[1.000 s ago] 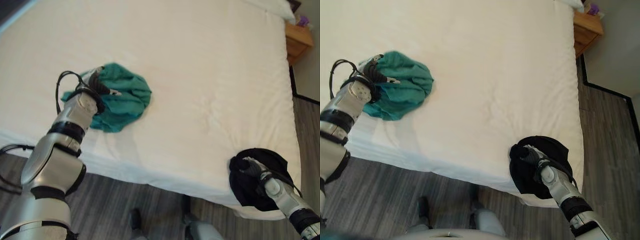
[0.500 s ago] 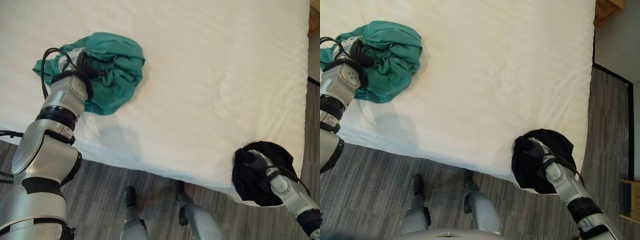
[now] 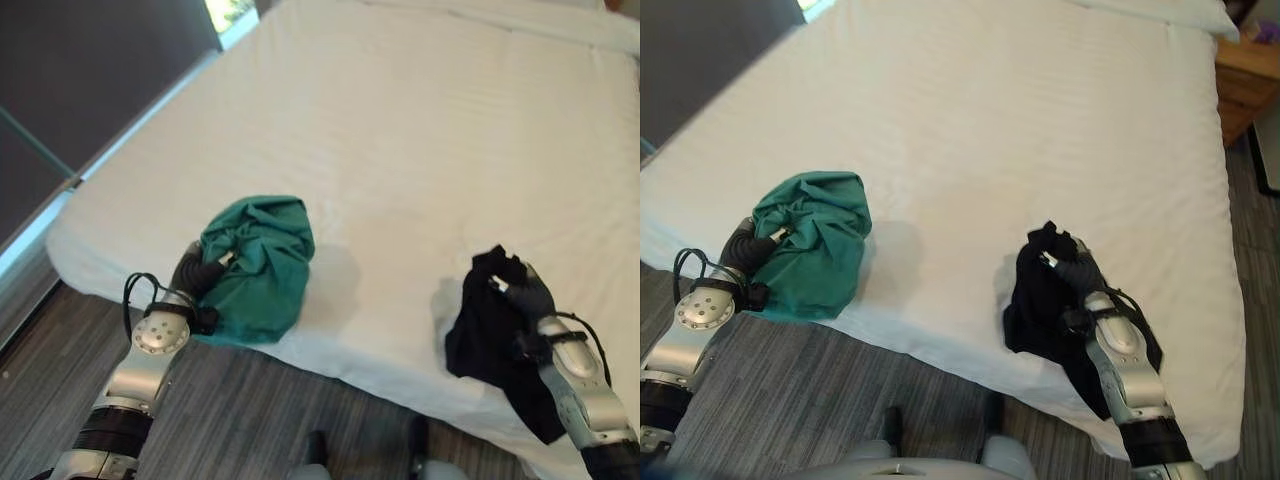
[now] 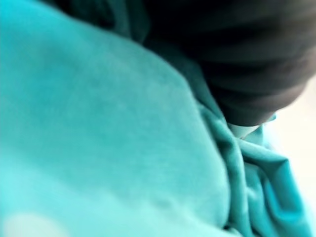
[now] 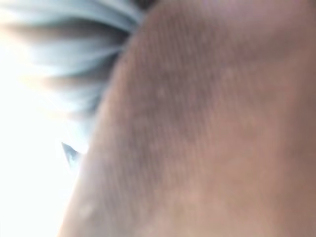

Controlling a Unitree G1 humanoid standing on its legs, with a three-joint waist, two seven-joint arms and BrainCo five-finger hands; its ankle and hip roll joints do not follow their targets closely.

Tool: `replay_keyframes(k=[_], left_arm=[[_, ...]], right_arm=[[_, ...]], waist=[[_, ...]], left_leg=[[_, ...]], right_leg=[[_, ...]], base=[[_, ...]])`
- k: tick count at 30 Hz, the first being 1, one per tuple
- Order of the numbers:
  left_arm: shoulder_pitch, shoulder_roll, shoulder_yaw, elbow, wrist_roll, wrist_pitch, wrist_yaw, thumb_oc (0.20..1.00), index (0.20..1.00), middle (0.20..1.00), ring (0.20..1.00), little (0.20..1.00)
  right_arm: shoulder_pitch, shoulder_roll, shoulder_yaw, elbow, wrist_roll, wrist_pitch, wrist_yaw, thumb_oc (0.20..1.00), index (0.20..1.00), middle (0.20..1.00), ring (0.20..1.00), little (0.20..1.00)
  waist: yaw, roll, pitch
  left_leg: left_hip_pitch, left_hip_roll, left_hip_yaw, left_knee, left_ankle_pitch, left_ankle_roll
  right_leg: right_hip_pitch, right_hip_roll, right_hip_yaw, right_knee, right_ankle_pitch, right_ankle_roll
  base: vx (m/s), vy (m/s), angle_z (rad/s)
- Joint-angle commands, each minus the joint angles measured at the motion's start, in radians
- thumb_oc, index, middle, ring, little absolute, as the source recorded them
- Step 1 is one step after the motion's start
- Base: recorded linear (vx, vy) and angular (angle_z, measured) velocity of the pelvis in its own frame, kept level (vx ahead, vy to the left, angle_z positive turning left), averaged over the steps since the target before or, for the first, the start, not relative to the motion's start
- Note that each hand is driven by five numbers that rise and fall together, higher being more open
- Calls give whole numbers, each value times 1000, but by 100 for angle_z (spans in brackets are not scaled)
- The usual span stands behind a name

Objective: Pick up bed clothes into laundry basket.

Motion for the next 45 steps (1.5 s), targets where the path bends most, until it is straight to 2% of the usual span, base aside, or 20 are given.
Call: replay_keyframes(k=[1,4,8,9,20,23,25,27,31,32,33,34,36,37,38,40,41,42,44,45], left_arm=[[-83,-26,11,-23,-194,-94,-21,200,200,200,200,200],[45,-117,65,-157,-270,-88,-71,200,200,200,200,200],[179,-236,86,-237,-249,-63,-106,200,200,200,200,200],[343,-359,265,-246,127,-144,39,200,200,200,200,200],[268,-316,266,-237,164,-144,70,200,200,200,200,200],[237,-287,295,-236,183,-163,95,200,200,200,200,200],[207,-273,324,-252,170,-188,125,200,200,200,200,200],[202,-268,355,-287,175,-197,138,200,200,200,200,200],[211,-244,336,-305,198,-182,102,200,200,200,200,200],[236,-216,324,-314,194,-173,50,200,200,200,200,200],[250,-197,324,-318,196,-168,37,200,200,200,200,200],[250,-195,325,-318,196,-168,36,200,200,200,200,200],[260,-198,332,-329,181,-162,30,200,200,200,200,200],[260,-218,330,-331,150,-160,23,200,200,200,200,200],[260,-219,330,-330,149,-161,23,200,200,200,200,200],[255,-232,318,-331,141,-154,8,200,200,200,200,200],[253,-245,311,-341,129,-151,5,200,200,200,200,200],[253,-246,311,-341,129,-151,4,200,200,200,200,200],[246,-252,292,-343,131,-141,-2,200,200,200,200,200],[232,-247,283,-330,137,-141,-6,200,200,200,200,200]], right_arm=[[-5,13,10,-68,148,-71,26,200,200,200,200,200],[15,40,-24,-116,94,-61,9,200,200,200,200,200],[93,108,-35,-98,68,-38,16,200,200,200,200,200],[125,95,-214,43,-32,-79,-88,200,200,200,200,200],[174,98,-275,35,-57,-89,-122,200,200,200,200,200],[160,74,-307,22,-79,-115,-143,200,200,200,200,200],[110,46,-278,26,-93,-130,-145,200,200,200,200,200],[113,47,-321,27,-84,-139,-153,200,200,200,200,200],[185,85,-395,-16,-91,-139,-164,200,200,200,200,200],[212,112,-418,-29,-84,-136,-152,200,200,200,200,200],[224,123,-414,-37,-97,-131,-149,200,200,200,200,200],[224,125,-414,-39,-98,-130,-149,200,200,200,200,200],[251,134,-405,-74,-129,-125,-146,200,200,200,200,200],[256,131,-391,-76,-138,-122,-140,200,200,200,200,200],[256,131,-391,-76,-138,-121,-140,200,200,200,200,200],[253,130,-386,-80,-145,-113,-131,200,200,200,200,200],[232,136,-368,-86,-140,-116,-129,200,200,200,200,200],[232,135,-368,-86,-140,-115,-129,200,200,200,200,200],[210,135,-330,-86,-151,-108,-129,200,200,200,200,200],[221,130,-319,-87,-147,-101,-126,200,200,200,200,200]], waist=[[-23,-39,-65],[-4,-35,-99],[14,-34,-116],[-12,-31,-57],[-53,-29,-58],[-69,-37,-24],[-40,-45,3],[-49,-43,9],[-97,-46,10],[-115,-55,24],[-102,-52,37],[-99,-52,34],[-64,-31,50],[-58,-22,47],[-56,-24,49],[-53,-22,44],[-36,-9,34],[-32,-10,34],[-19,-26,13],[-27,-34,-3]], left_leg=[[26,-35,-56,12,22,29],[56,-47,-77,12,15,38],[70,-56,-89,12,10,47],[55,-53,52,12,23,48],[78,-28,59,22,24,35],[49,-33,27,145,-25,26],[33,-115,-175,200,-88,43],[40,-186,-353,209,-126,84],[65,-173,-291,110,-93,105],[65,-175,-221,92,-79,113],[56,-163,-170,94,-69,116],[58,-162,-168,92,-74,118],[43,-130,-74,98,-56,113],[49,-110,17,87,-44,113],[49,-112,20,85,-39,113],[50,-94,95,76,-30,114],[46,-71,160,69,-28,118],[47,-72,164,68,-29,118],[38,-68,212,84,-27,99],[24,-57,225,103,-24,83]], right_leg=[[22,-45,-15,48,9,71],[67,-58,-36,57,-13,64],[95,-69,-50,65,-26,57],[58,-56,-82,68,-12,39],[80,-35,-48,63,-29,25],[62,-23,6,60,-16,21],[-15,0,122,99,15,18],[-81,58,284,104,58,30],[-141,67,328,79,130,71],[-173,65,332,63,183,98],[-182,55,270,67,155,95],[-181,57,271,66,148,96],[-157,-7,22,136,53,46],[-108,-47,-109,219,-6,27],[-112,-49,-107,224,-6,25],[-76,-59,-133,278,-44,20],[-57,-95,-179,350,-79,22],[-61,-96,-174,355,-83,22],[-4,-86,-227,224,-76,29],[25,-54,-171,150,-71,30]], base=[[32,39,34],[24,28,20],[20,17,11],[4,-4,4],[-8,-29,-5],[-84,-16,-29],[-129,0,-99],[-96,89,-235],[-135,116,-165],[-296,90,-101],[-183,56,-132],[-153,39,-175],[-283,74,-222],[-327,62,-208],[-320,49,-219],[-246,0,-144],[-195,-15,-77],[-156,-60,-116],[-31,-191,-151],[16,-186,-94]])
